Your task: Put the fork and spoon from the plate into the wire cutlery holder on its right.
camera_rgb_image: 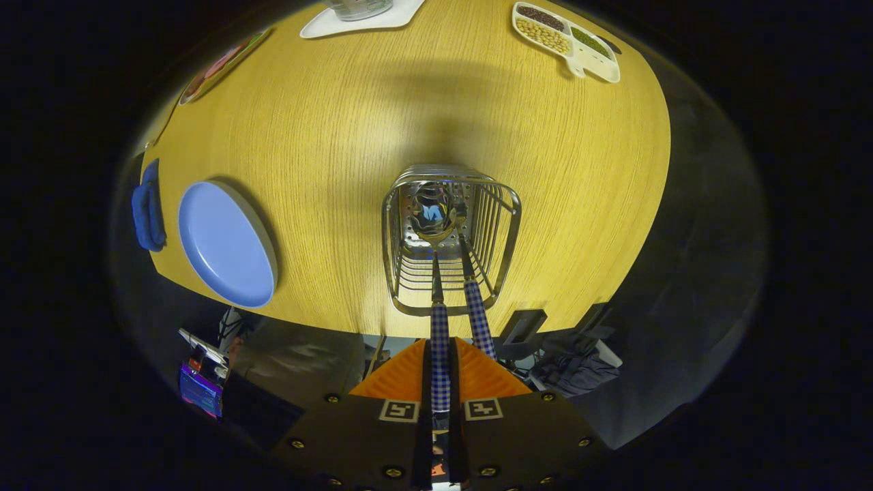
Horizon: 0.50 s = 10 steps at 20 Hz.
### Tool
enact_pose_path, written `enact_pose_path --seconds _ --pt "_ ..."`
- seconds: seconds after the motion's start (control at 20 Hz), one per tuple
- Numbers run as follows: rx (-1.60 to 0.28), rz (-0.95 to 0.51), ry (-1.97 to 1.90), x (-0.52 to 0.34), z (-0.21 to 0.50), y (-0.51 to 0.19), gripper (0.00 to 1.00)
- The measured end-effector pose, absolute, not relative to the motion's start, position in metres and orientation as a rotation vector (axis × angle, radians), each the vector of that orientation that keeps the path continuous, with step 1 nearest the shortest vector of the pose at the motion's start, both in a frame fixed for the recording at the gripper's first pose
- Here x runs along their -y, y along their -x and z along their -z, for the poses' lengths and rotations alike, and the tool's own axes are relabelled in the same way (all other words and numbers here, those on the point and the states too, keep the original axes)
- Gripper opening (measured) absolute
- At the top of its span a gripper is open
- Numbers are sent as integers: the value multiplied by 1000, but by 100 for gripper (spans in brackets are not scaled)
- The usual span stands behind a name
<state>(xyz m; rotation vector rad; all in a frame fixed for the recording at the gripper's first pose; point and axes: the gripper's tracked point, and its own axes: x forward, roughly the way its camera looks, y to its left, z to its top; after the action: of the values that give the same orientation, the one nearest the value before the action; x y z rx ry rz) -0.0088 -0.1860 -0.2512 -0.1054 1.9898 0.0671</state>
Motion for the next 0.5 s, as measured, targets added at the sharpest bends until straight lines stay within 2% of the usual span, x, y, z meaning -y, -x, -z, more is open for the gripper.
enact_pose_path --seconds 0.4,0.45,0.5 --pt "-1895 -67 80 186 225 -3 13" --pt "-1865 -63 83 188 224 -4 21" --pt "-1834 -59 82 189 219 -7 21"
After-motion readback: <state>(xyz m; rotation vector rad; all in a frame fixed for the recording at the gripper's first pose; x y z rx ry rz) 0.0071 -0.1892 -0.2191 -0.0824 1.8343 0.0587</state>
